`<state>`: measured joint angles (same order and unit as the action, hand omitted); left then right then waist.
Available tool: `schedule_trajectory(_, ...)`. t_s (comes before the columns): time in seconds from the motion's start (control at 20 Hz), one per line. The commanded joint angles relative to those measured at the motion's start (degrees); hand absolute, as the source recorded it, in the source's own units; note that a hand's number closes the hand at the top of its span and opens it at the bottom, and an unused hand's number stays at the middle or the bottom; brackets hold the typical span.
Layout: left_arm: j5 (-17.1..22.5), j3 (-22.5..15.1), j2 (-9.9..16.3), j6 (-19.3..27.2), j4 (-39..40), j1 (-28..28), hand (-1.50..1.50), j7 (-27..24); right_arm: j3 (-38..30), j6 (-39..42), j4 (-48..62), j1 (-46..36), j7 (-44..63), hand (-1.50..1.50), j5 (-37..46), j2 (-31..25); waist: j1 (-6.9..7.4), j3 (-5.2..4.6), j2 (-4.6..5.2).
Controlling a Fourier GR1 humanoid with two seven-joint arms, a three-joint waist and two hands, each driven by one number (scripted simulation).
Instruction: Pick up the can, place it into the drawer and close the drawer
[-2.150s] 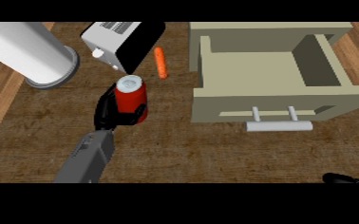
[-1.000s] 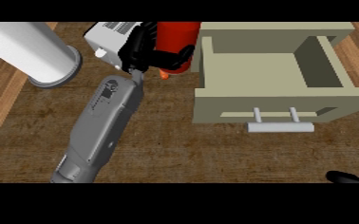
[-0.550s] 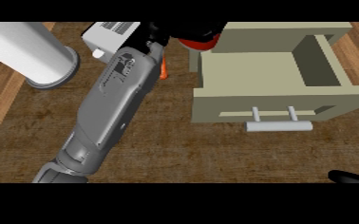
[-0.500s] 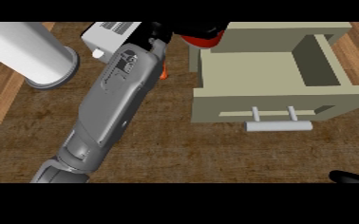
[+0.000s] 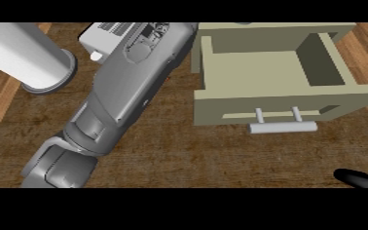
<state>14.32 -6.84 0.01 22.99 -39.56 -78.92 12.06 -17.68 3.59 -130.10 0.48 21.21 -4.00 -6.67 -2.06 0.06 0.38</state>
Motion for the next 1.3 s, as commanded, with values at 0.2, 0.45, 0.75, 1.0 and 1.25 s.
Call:
schedule_trajectory(0.2,5.02,-3.35,-0.01,1.83,12.1,-9.02,1.5,-2.15,-0.98,1.24,2.72,-0.8,-1.17,-1.5,-1.61,-1.12,-1.62,0.07,0.37)
schedule_trajectory(0.45,9.01,-7.12,-0.01,3.92,15.19,-9.06,1.5,-4.9,-2.18,1.12,1.92,-1.96,0.03,-1.5,-3.18,-2.11,-2.83,0.1,0.59)
schedule_trajectory(0.75,9.53,-7.2,-0.01,8.94,20.69,-13.64,-1.5,-5.58,0.05,0.98,0.95,-2.32,0.34,-1.5,-1.73,-1.56,-3.46,0.12,0.93)
schedule_trajectory(1.0,11.26,-9.47,-0.01,13.18,21.96,-14.69,-1.5,-6.45,2.21,0.22,1.97,-3.79,0.75,-1.5,0.43,-1.09,-4.54,0.17,1.19)
schedule_trajectory(1.25,13.37,-11.21,-0.01,13.96,21.69,-12.86,-1.5,-8.33,2.04,2.38,1.29,-5.73,-0.06,-1.5,3.02,-5.41,-4.56,0.13,1.15)
